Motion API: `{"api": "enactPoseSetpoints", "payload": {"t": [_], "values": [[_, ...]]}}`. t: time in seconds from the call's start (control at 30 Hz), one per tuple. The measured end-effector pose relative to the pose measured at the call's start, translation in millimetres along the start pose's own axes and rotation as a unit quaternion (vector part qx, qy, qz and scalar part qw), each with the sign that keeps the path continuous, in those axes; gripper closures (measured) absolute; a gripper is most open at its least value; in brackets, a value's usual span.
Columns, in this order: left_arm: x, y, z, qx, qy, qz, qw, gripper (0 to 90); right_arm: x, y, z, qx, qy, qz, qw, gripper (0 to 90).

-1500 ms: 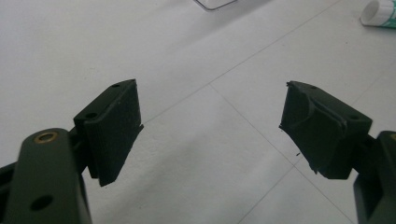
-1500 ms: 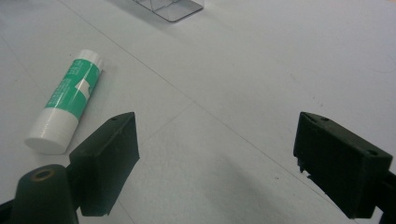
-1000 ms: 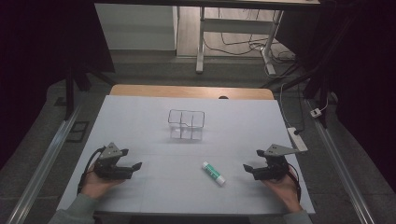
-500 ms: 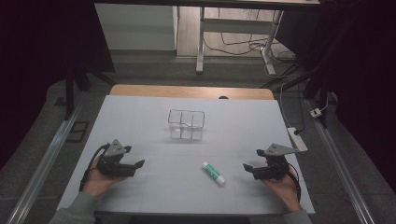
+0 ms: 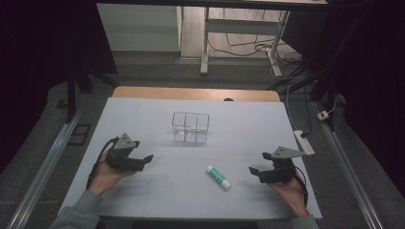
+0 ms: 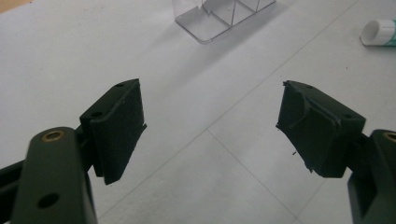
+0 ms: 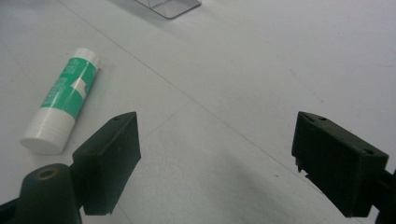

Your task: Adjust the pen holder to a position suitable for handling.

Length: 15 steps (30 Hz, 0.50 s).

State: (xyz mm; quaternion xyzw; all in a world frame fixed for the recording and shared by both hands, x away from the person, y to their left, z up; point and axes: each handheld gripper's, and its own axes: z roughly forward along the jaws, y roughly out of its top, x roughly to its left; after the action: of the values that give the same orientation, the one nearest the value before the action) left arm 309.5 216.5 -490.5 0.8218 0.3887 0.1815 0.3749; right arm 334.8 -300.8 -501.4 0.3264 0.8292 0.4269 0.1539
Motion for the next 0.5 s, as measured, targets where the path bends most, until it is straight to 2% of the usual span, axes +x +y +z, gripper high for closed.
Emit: {"api": "enactPoseSetpoints", "payload": {"t": [0.23, 0.4, 0.5], "values": [[8.2, 13.3, 8.1, -0.001, 0.008, -0.002, 1.0000, 23.6, 0.4, -0.3, 1.1, -0.002, -0.001, 0.003, 1.0000, 15.2], [13.3, 22.8, 13.6, -0.005, 0.011, -0.001, 0.9999, 25.2, 1.1, -0.7, 0.8, 0.006, -0.001, 0.003, 1.0000, 15.2], [17.6, 24.9, 18.1, -0.007, 0.010, -0.009, 0.9999, 27.0, 1.7, -1.4, -0.1, 0.007, -0.004, 0.001, 1.0000, 15.2]]}}
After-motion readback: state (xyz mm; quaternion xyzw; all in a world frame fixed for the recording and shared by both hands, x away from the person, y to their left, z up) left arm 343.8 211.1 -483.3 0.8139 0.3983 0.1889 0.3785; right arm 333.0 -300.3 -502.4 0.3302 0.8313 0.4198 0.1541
